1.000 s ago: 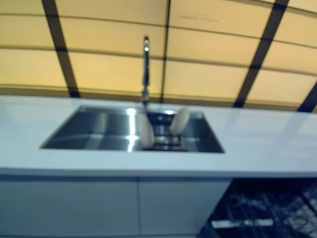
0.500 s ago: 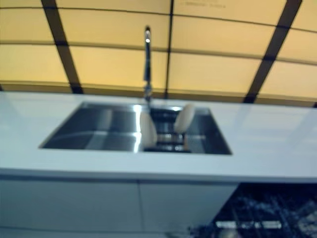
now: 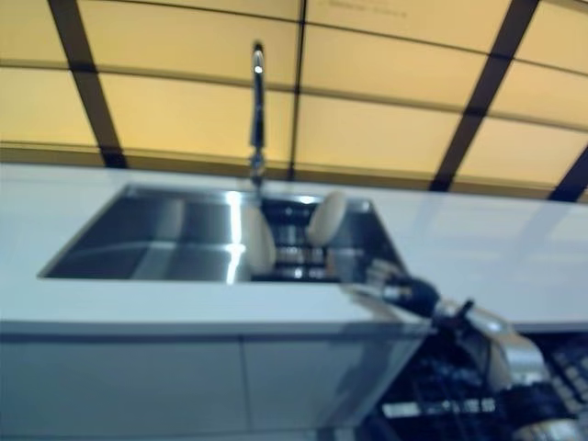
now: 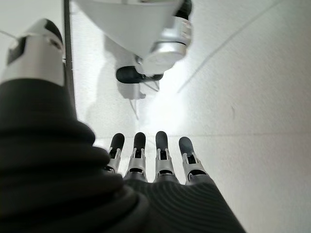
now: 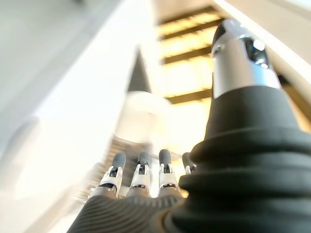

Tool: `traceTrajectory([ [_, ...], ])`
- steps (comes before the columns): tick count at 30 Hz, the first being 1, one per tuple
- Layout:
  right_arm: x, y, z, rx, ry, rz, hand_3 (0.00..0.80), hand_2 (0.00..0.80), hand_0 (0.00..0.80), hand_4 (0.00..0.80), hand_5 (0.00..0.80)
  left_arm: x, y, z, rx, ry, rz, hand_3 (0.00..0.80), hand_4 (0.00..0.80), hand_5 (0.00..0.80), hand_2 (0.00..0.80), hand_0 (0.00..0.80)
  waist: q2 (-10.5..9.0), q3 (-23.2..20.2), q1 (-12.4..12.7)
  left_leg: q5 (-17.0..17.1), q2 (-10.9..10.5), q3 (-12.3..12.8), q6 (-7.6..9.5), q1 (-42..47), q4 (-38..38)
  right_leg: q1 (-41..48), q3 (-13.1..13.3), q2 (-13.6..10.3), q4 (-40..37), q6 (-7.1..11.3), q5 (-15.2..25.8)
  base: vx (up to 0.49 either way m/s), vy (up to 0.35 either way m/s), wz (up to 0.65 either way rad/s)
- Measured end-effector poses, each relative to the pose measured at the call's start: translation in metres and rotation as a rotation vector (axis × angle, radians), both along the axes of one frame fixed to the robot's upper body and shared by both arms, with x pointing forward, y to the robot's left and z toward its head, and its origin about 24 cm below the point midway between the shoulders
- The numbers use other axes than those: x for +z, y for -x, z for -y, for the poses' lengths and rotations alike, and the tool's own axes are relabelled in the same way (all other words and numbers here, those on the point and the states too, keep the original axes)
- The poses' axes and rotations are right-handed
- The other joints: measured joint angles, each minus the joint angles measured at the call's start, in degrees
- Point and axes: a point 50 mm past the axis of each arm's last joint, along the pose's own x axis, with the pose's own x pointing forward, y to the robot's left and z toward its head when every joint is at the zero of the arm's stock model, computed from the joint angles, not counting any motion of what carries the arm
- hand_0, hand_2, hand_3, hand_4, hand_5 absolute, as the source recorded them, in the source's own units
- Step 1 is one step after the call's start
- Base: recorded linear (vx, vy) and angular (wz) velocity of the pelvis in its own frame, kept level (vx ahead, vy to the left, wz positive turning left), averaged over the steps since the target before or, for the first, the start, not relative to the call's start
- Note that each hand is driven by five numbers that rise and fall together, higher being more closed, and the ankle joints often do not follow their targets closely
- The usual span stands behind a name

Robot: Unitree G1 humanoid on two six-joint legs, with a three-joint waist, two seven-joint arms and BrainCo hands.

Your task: Take plates into dishwasher

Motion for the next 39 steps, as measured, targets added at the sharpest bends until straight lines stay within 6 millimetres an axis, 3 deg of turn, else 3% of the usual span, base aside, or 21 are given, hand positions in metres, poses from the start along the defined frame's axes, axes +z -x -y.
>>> traceTrajectory([
  [5, 0.046, -0.021, 0.007, -0.152, -0.122, 0.107, 0.000, 0.000, 0.000, 0.000, 0.000, 0.000, -0.001, 0.000, -0.005, 0.013, 0.017, 0.000, 0.000, 0.000, 0.000, 0.000, 0.84, 0.1, 0.1, -0.1, -0.3, 0.1, 0.03, 0.7, 0.0, 0.6, 0.1, -0.3, 0.0, 0.13, -0.1, 0.069, 0.078, -0.01],
  [10, 0.061, -0.034, 0.012, -0.268, -0.177, 0.100, 0.000, 0.000, 0.000, 0.000, 0.000, 0.000, -0.009, 0.001, -0.018, 0.022, 0.024, 0.000, 0.000, 0.000, 0.000, 0.000, 1.37, 0.3, 0.3, -0.9, -0.2, 0.4, 0.35, 2.3, 0.1, 0.9, 0.7, -0.6, 2.6, 0.41, -1.3, 0.009, 0.077, -0.05],
  [11, 0.062, -0.037, 0.016, -0.325, -0.182, 0.092, 0.000, 0.000, 0.000, 0.000, 0.000, 0.001, -0.017, 0.002, -0.049, 0.023, 0.029, 0.000, 0.000, 0.000, 0.000, 0.000, 2.27, 0.8, 0.3, -1.0, 0.1, 0.2, 0.49, 2.2, 0.0, -1.6, 1.1, -0.8, 8.8, 1.23, -2.9, 0.011, 0.078, -0.02],
  [12, 0.063, -0.039, 0.020, -0.382, -0.181, 0.087, 0.000, 0.000, 0.000, 0.000, 0.000, 0.000, -0.027, 0.006, -0.095, 0.031, 0.031, 0.000, 0.000, 0.000, 0.000, 0.000, 4.37, 2.2, 0.8, -1.5, 1.4, -0.7, 1.02, 2.2, 0.5, -7.8, 1.8, -1.0, 21.4, 2.47, -3.9, 0.149, 0.007, 0.09],
  [13, 0.059, -0.039, 0.021, -0.415, -0.149, 0.069, 0.000, 0.000, 0.000, 0.000, 0.000, 0.002, -0.036, 0.005, -0.118, 0.027, 0.046, 0.000, 0.000, 0.000, 0.000, 0.000, 5.21, 3.0, 0.2, -1.5, 2.1, -0.8, 1.03, 2.1, 0.3, -13.2, 2.8, -1.5, 31.8, 2.98, -2.5, 0.173, -0.051, 0.25],
  [14, 0.055, -0.040, 0.022, -0.433, -0.122, 0.053, 0.000, 0.000, 0.000, 0.000, 0.000, 0.005, -0.043, 0.002, -0.124, 0.017, 0.063, 0.000, 0.000, 0.000, 0.000, 0.000, 5.12, 3.2, -0.4, -1.6, 2.3, -1.2, 1.05, 2.3, 0.1, -15.8, 3.8, -2.1, 36.7, 4.05, -1.6, 0.264, -0.127, 0.28],
  [15, 0.054, -0.040, 0.026, -0.460, -0.100, 0.044, 0.000, 0.000, 0.000, 0.000, 0.000, 0.008, -0.050, -0.002, -0.140, 0.002, 0.071, 0.000, 0.000, 0.000, 0.000, 0.000, 4.95, 3.7, -1.0, -1.4, 2.1, -1.8, 1.47, 2.4, 0.7, -18.6, 5.2, -2.4, 38.9, 5.34, -3.8, 0.208, -0.116, 0.22],
  [16, 0.055, -0.040, 0.026, -0.469, -0.096, 0.044, 0.000, 0.000, 0.000, 0.000, 0.000, 0.009, -0.052, -0.003, -0.141, -0.003, 0.073, 0.000, 0.000, 0.000, 0.000, 0.000, 4.73, 3.9, -0.9, -1.1, 2.2, -2.0, 1.84, 2.3, 1.0, -18.9, 5.4, -2.7, 38.0, 5.46, -4.0, 0.304, -0.188, 0.19],
  [18, 0.055, -0.041, 0.027, -0.505, -0.049, 0.034, 0.000, 0.000, 0.000, 0.000, 0.000, 0.010, -0.056, -0.005, -0.138, -0.010, 0.063, 0.000, 0.000, 0.000, 0.000, 0.000, 3.39, 4.4, -1.7, -1.3, 1.0, -3.1, 1.70, 1.9, 2.9, -17.7, 5.8, -5.3, 24.8, 6.68, -4.0, 0.218, -0.158, 0.26],
  [22, 0.047, -0.043, 0.037, -0.573, 0.032, -0.018, 0.000, 0.000, 0.000, 0.000, 0.000, 0.011, -0.058, -0.005, -0.117, -0.019, 0.064, 0.000, 0.000, 0.000, 0.000, 0.000, 1.18, 4.6, -1.7, -1.4, 0.5, -4.5, 1.50, 3.4, 1.2, -12.5, 4.2, -6.3, 9.4, 8.07, -1.3, 0.059, -0.123, 0.44],
  [26, 0.034, -0.041, 0.052, -0.653, 0.138, -0.108, 0.000, 0.000, 0.000, 0.000, 0.000, 0.008, -0.055, 0.001, -0.122, 0.006, 0.061, 0.000, 0.000, 0.000, 0.000, 0.000, 1.62, 4.3, -1.1, -2.6, 3.0, -3.2, 0.82, 4.4, 2.5, -9.4, 2.1, -4.0, 4.2, 5.33, 3.3, 0.030, -0.039, 0.48],
  [27, 0.031, -0.040, 0.053, -0.653, 0.191, -0.131, 0.000, 0.000, 0.000, 0.000, 0.000, 0.007, -0.049, 0.001, -0.117, 0.010, 0.047, 0.000, 0.000, 0.000, 0.000, 0.000, 2.62, 3.7, -1.2, -3.3, 4.1, -2.9, -1.88, 5.1, 1.8, -8.1, 1.6, -2.6, 2.2, 4.08, 5.1, -0.007, 0.017, 0.29],
  [31, 0.031, -0.044, 0.047, -0.632, 0.266, -0.144, 0.000, 0.000, 0.000, 0.000, 0.000, 0.002, -0.035, 0.007, -0.108, 0.033, 0.014, 0.000, 0.000, 0.000, 0.000, 0.000, 2.74, 3.2, -0.3, -3.4, 4.8, -1.2, -4.32, 6.2, 0.6, -7.5, 2.6, -1.4, 0.3, 1.85, 7.6, 0.017, 0.029, -0.09],
  [35, 0.033, -0.049, 0.040, -0.599, 0.326, -0.180, 0.000, 0.000, 0.000, 0.000, 0.000, 0.002, -0.039, 0.009, -0.115, 0.041, 0.034, 0.000, 0.000, 0.000, 0.000, 0.000, 2.36, 2.6, -0.2, -3.7, 4.3, -0.3, -4.89, 6.4, 0.4, -7.5, 2.7, -1.5, 0.0, 0.60, 9.1, 0.048, 0.025, -0.10],
  [39, 0.041, -0.056, 0.030, -0.564, 0.361, -0.216, 0.000, 0.000, 0.000, 0.000, 0.000, 0.004, -0.049, 0.010, -0.121, 0.039, 0.056, 0.000, 0.000, 0.000, 0.000, 0.000, 2.35, 2.6, -0.1, -4.0, 4.1, -0.3, -4.80, 6.4, 0.3, -7.5, 2.6, -1.7, 0.0, 0.80, 8.9, 0.040, 0.020, 0.00],
])
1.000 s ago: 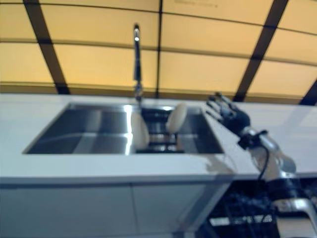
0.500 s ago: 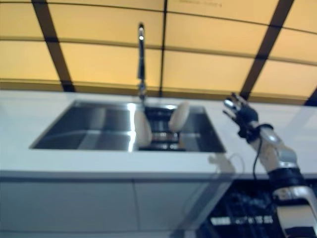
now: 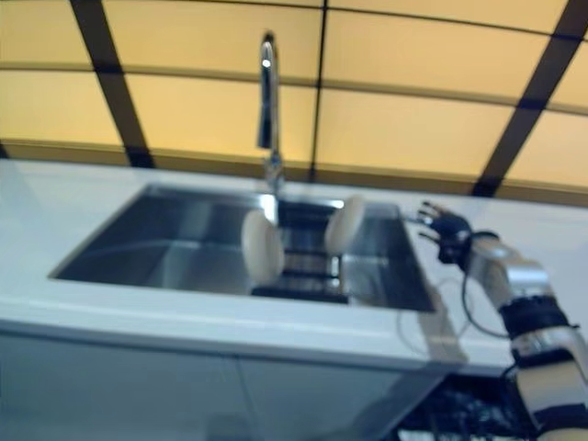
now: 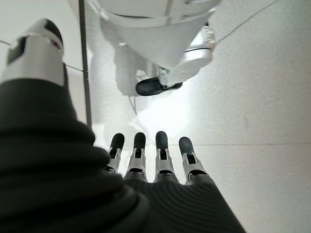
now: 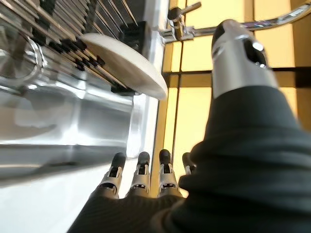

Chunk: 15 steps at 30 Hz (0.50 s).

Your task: Take plates into dishwasher

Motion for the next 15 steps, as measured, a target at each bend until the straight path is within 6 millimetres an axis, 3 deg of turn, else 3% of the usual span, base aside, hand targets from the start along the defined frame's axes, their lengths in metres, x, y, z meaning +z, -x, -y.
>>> traceTrajectory([
  [3, 0.000, -0.004, -0.006, -0.007, -0.021, -0.019, 0.000, 0.000, 0.000, 0.000, 0.000, 0.001, -0.004, 0.000, 0.000, 0.000, 0.007, 0.000, 0.000, 0.000, 0.000, 0.000, -0.19, -0.1, 0.0, -0.1, 0.0, 0.0, -0.02, 0.0, -0.1, 0.1, -0.1, 0.0, 0.0, 0.30, -0.2, 0.023, 0.013, 0.01],
  [9, -0.006, -0.004, -0.006, -0.043, -0.022, -0.068, 0.000, 0.000, 0.000, 0.000, 0.000, -0.002, 0.012, -0.001, 0.026, -0.001, -0.050, 0.000, 0.000, 0.000, 0.000, 0.000, -0.76, -0.2, 0.1, -0.2, 0.2, 0.0, 0.36, -0.2, -0.2, 0.0, -0.5, -0.5, 0.0, 0.44, -0.2, 0.013, 0.003, 0.00],
  [15, -0.014, -0.006, -0.017, -0.024, -0.007, -0.116, 0.000, 0.000, 0.000, 0.000, 0.000, -0.002, 0.012, -0.001, 0.045, -0.001, -0.054, 0.000, 0.000, 0.000, 0.000, 0.000, -1.33, -0.2, 0.0, -0.1, 0.0, -0.3, 0.28, -0.4, -0.2, 0.0, -0.8, -0.8, 0.0, 0.55, -0.1, 0.039, 0.010, 0.02],
])
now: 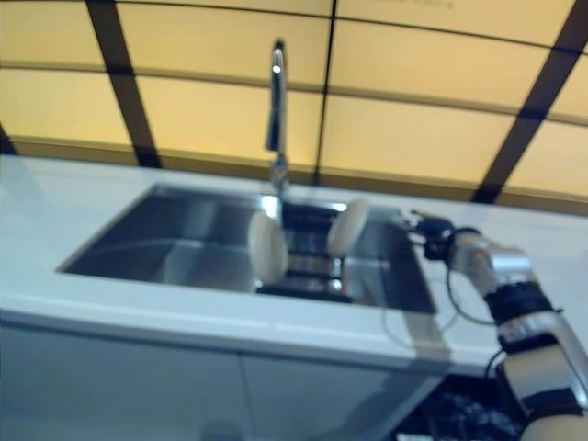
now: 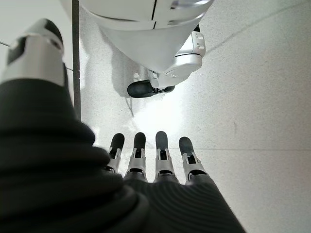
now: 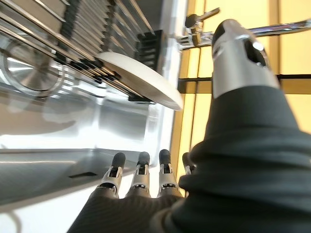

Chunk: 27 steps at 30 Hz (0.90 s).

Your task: Take plates into dishwasher

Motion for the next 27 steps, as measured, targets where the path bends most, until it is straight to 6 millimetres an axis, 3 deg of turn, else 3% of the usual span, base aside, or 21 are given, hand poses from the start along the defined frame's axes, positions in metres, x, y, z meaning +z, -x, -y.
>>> traceTrajectory([
  [16, 0.006, -0.005, -0.014, 0.025, 0.052, -0.047, 0.000, 0.000, 0.000, 0.000, 0.000, 0.001, -0.004, 0.000, 0.004, -0.007, -0.005, 0.000, 0.000, 0.000, 0.000, 0.000, -1.02, 1.2, 0.0, 0.1, -0.2, -1.3, 0.01, -0.1, 0.1, 0.7, -1.5, -0.3, 0.0, 0.44, -0.3, 0.036, 0.008, 0.04],
  [27, 0.001, -0.007, -0.024, 0.030, 0.042, -0.064, 0.000, 0.000, 0.000, 0.000, 0.000, 0.001, -0.004, 0.000, 0.006, -0.007, -0.011, 0.000, 0.000, 0.000, 0.000, 0.000, -0.44, 2.3, 0.0, 0.3, -0.7, -2.7, 0.28, -0.6, 0.2, 1.0, -2.7, -0.9, 0.0, 0.70, -0.5, 0.055, 0.016, 0.06],
])
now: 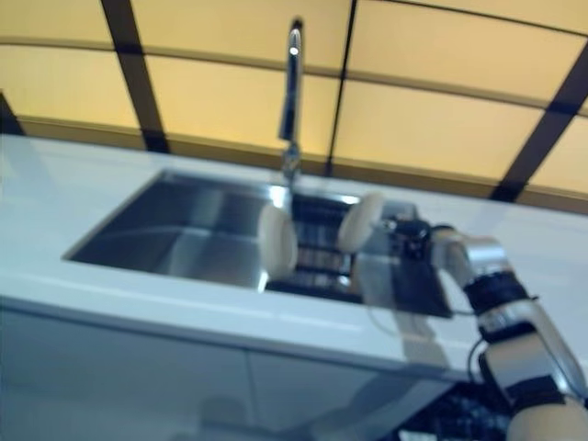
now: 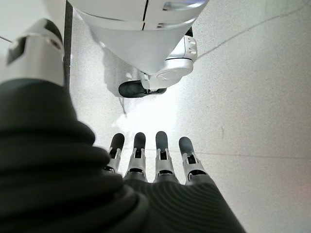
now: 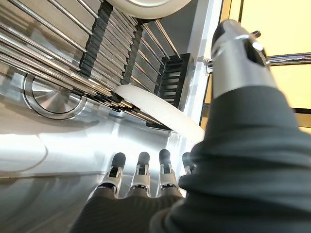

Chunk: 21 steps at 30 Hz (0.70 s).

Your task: Take plates into dishwasher

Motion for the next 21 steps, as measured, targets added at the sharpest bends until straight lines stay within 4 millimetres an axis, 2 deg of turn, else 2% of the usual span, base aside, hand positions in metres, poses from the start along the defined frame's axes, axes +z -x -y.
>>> traceTrajectory([
  [7, -0.0044, -0.0018, -0.0103, 0.008, -0.010, -0.009, 0.000, 0.000, 0.000, 0.000, 0.000, 0.0000, 0.0009, 0.0000, 0.004, 0.000, -0.014, 0.000, 0.000, 0.000, 0.000, 0.000, 0.22, 0.3, 0.0, 0.0, -0.1, -0.4, 0.01, -0.1, 0.0, 0.1, -0.4, -0.2, 0.0, 0.07, -0.1, 0.046, 0.010, 0.03],
  [21, -0.0040, -0.0015, -0.0098, -0.024, 0.004, -0.012, 0.000, 0.000, 0.000, 0.000, 0.000, 0.0003, -0.0004, 0.0002, 0.007, -0.001, -0.021, 0.000, 0.000, 0.000, 0.000, 0.000, 0.78, 1.4, -0.1, 0.0, -0.3, -1.7, 0.04, -0.2, 0.0, 0.8, -1.8, -0.4, 0.0, 0.45, -0.4, 0.025, -0.003, 0.05],
])
